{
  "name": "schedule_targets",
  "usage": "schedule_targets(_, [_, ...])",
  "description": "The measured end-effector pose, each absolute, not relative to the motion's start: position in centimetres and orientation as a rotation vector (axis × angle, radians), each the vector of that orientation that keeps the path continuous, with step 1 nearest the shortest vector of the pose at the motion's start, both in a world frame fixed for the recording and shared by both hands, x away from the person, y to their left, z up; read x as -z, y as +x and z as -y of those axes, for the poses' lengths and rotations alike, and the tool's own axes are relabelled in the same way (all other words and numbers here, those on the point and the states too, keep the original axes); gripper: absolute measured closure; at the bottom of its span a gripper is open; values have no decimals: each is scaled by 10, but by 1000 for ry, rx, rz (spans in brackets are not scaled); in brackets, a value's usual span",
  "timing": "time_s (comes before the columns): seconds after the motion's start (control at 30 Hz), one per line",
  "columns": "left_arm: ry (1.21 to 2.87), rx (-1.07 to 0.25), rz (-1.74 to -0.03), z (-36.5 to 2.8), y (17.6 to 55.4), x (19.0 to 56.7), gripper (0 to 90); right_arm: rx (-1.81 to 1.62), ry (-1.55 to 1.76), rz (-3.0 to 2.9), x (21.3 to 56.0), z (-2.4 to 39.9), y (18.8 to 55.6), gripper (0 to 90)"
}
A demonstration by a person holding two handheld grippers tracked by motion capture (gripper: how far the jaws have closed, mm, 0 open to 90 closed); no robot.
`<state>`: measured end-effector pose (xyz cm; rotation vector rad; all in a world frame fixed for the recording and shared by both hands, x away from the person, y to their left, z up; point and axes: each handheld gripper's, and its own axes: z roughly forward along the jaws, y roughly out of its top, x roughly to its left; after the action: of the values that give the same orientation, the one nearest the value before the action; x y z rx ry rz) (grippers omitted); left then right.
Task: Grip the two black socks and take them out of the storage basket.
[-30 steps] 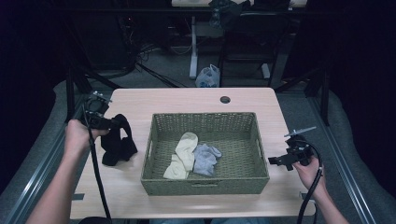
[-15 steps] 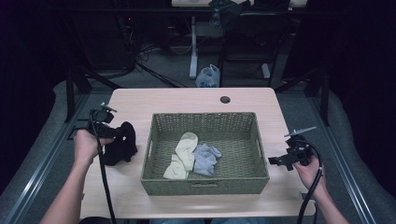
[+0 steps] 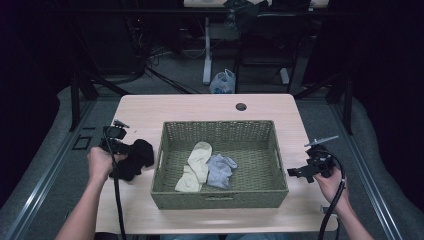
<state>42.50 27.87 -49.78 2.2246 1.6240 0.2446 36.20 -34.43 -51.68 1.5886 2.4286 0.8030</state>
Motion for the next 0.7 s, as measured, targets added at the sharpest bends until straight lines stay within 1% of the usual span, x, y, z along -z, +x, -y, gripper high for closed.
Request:
schedule_targets(0.2, [2195, -194, -1662, -281, 428, 515, 836, -800, 1586, -2436, 517, 344, 362, 3])
schedule_targets(0.3, [2164, -163, -1678, -283, 429, 522, 804, -802, 1587, -2432, 517, 344, 362, 3])
schedule_targets(0.33, [2158, -157, -1680, -284, 429, 522, 778, -804, 1587, -2431, 517, 344, 362, 3])
schedule_targets(0.37, [2151, -159, -1679, -285, 429, 521, 736, -804, 1587, -2431, 517, 344, 362, 3])
schedule_targets(0.43, [2146, -166, -1675, -286, 427, 518, 610, -804, 1588, -2430, 517, 345, 362, 3])
schedule_targets(0.47, [2137, -173, -1676, -288, 425, 515, 543, -807, 1591, -2428, 517, 345, 362, 3])
schedule_targets(0.5, [2132, -175, -1679, -289, 423, 513, 456, -802, 1589, -2430, 517, 345, 362, 3])
schedule_targets(0.57, [2112, -206, -1675, -290, 419, 505, 324, -800, 1588, -2433, 517, 344, 362, 3])
schedule_targets(0.67, [2093, -251, -1650, -292, 409, 490, 186, -797, 1587, -2433, 517, 344, 362, 3])
schedule_targets(0.7, [2096, -263, -1643, -291, 406, 486, 170, -797, 1588, -2433, 517, 344, 362, 3])
